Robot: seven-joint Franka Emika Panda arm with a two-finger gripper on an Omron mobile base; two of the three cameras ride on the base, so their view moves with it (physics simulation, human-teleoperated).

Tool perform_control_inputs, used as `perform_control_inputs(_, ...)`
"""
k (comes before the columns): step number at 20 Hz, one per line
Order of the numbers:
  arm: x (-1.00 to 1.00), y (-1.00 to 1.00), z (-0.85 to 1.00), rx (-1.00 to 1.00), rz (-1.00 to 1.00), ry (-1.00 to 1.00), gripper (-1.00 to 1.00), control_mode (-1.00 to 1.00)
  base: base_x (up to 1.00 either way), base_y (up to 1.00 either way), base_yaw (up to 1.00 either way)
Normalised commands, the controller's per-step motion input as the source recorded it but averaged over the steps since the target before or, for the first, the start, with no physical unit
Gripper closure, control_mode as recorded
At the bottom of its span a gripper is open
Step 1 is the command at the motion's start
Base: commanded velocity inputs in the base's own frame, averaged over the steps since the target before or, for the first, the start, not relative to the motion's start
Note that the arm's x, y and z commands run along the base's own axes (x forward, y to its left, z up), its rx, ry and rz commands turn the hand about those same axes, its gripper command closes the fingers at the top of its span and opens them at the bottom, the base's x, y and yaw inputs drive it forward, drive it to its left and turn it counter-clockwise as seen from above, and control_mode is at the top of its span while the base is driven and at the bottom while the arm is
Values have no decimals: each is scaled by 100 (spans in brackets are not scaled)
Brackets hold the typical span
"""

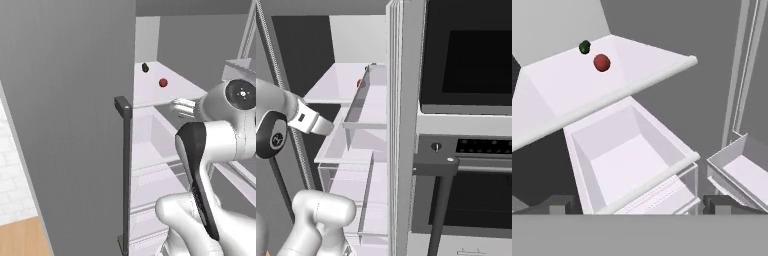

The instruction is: Take the strawberry from the fridge and place it on top of the pancake, located on the dining counter.

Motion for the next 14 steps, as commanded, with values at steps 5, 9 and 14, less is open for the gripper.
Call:
perform_control_inputs(5, 64, 14, 36, -1, 7, -9, -100, -100, 0, 0, 0)
perform_control_inputs(9, 63, 0, 13, 0, 14, -12, -100, -100, 0, 0, 0)
perform_control_inputs(14, 63, 0, 1, -1, 8, -3, -100, -100, 0, 0, 0)
